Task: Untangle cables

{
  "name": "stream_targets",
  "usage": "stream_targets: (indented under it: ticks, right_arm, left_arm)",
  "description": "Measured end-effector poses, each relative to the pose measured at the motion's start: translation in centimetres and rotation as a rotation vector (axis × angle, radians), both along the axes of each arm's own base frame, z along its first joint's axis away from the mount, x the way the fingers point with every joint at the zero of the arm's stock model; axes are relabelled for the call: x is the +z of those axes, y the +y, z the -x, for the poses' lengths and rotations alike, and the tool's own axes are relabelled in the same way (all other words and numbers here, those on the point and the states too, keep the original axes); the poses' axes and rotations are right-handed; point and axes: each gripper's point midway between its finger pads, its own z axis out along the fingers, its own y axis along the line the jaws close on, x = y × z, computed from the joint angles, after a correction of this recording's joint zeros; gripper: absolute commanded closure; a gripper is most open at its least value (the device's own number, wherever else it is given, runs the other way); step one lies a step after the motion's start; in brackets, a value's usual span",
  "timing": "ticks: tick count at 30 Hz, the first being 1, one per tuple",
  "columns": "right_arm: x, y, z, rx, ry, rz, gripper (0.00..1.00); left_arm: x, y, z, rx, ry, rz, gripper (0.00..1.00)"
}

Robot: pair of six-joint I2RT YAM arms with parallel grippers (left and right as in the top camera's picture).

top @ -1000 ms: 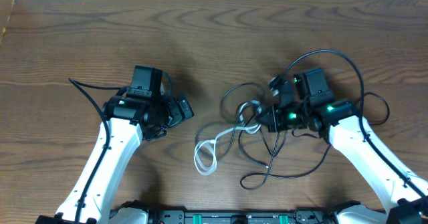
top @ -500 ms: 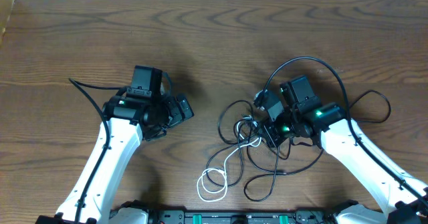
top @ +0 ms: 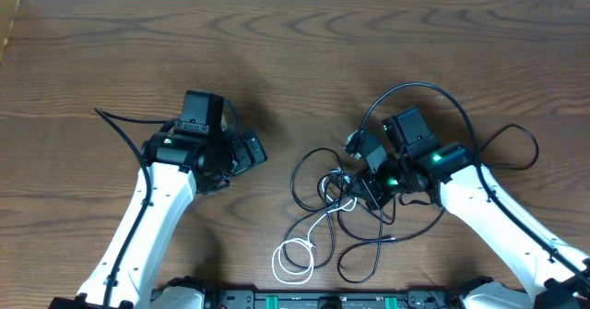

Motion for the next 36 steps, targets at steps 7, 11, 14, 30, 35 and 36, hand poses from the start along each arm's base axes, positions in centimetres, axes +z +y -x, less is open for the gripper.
stream_targets:
  ticks: [7, 11, 14, 30, 35, 36]
  right_arm:
    - [0.7, 1.1, 1.0, 0.068, 0.009, -0.062, 0.99]
    - [0.8, 1.4, 1.3, 0.078, 0.016, -0.076, 0.99]
    - [0.9, 1.5, 1.4, 0.081, 0.02, -0.085, 0.99]
    - [3.2, 2.1, 1.2, 0.071, 0.083, -0.262, 0.99]
    - [3.5, 2.0, 1.0, 0.054, 0.12, -0.306, 0.99]
    - [3.4, 2.1, 1.1, 0.057, 0.137, -0.317, 0.99]
  left_arm:
    - [0.4, 0.1, -1.5, 0.009, -0.067, -0.011, 0.01]
    - [0.7, 0.6, -2.4, 0.02, -0.106, -0.036, 0.02]
    - [0.9, 0.3, -3.0, 0.003, -0.134, -0.029, 0.02]
    - [3.1, -8.2, 7.5, -1.0, -0.189, 0.351, 0.08]
    - [4.5, -10.2, 8.4, -1.174, -0.326, 0.437, 0.08]
    - [4.6, -10.5, 8.4, -1.193, -0.346, 0.445, 0.08]
